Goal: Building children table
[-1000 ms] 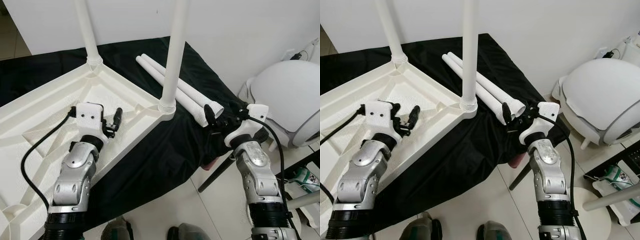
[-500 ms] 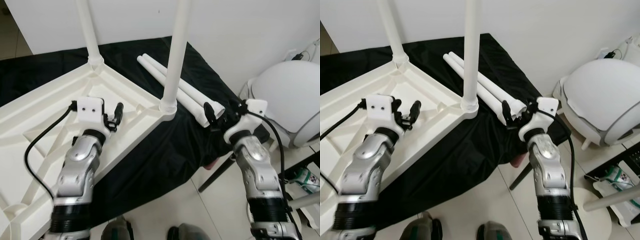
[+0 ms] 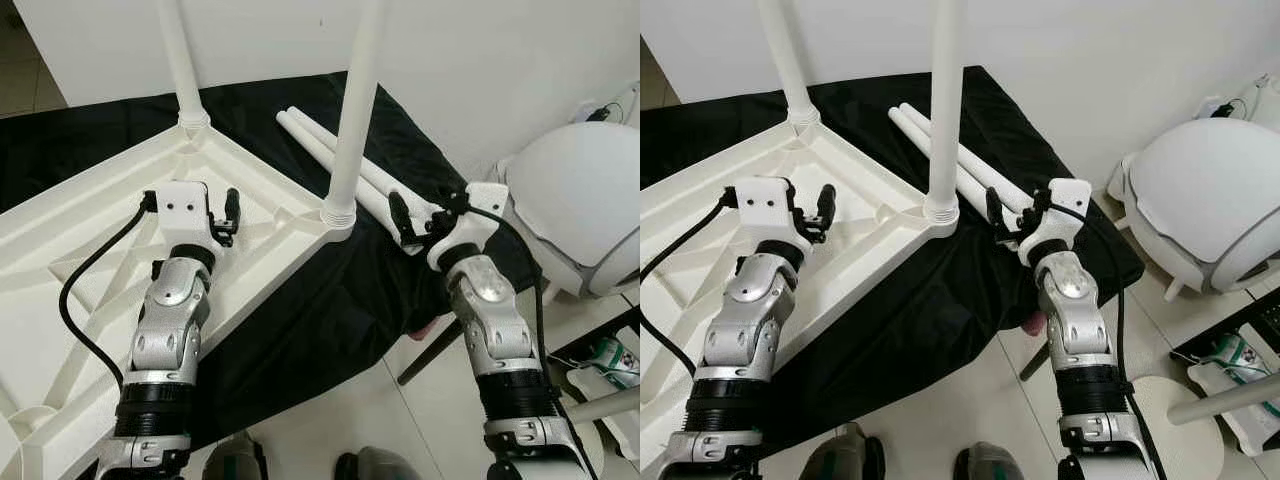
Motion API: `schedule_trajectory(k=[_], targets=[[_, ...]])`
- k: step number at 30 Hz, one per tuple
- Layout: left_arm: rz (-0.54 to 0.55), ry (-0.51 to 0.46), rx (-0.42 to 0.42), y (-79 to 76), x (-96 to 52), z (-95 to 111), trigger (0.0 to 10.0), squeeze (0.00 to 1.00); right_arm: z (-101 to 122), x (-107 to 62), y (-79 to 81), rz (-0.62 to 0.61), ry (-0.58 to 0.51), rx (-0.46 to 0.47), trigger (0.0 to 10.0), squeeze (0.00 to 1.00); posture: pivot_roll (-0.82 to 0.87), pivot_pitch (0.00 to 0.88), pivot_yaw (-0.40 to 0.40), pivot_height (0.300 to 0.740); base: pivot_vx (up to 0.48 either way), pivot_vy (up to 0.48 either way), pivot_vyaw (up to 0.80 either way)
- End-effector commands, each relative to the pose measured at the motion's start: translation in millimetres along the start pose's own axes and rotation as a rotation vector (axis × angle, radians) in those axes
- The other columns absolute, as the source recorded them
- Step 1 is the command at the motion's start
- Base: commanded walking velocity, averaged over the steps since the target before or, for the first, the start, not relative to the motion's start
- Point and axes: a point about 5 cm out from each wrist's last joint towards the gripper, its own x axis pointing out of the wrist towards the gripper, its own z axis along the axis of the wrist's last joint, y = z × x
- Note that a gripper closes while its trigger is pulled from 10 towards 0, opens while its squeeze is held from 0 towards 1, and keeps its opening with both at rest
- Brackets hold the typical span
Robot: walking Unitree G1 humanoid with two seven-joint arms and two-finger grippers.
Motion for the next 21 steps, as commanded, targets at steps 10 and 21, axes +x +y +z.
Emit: schedule_trajectory(k=[10,21], targets=[[-0.45,0.093,0.171,-11.9,-24.4,-15.1,10.0,0.0,-4.4,0.0,-3.8,0.003,0.012,-0.028,10.0,0.0,-0.06,0.003,-0.005,0.74,0.0,0.0,0.0],[-0.593,0.279,0.274,7.4,-48.6,-32.7,10.0,0.0,-8.0,-3.1,-6.3,0.002,0.026,-0.039,10.0,0.0,-0.06,0.0,0.009,0.74,0.0,0.0,0.0]])
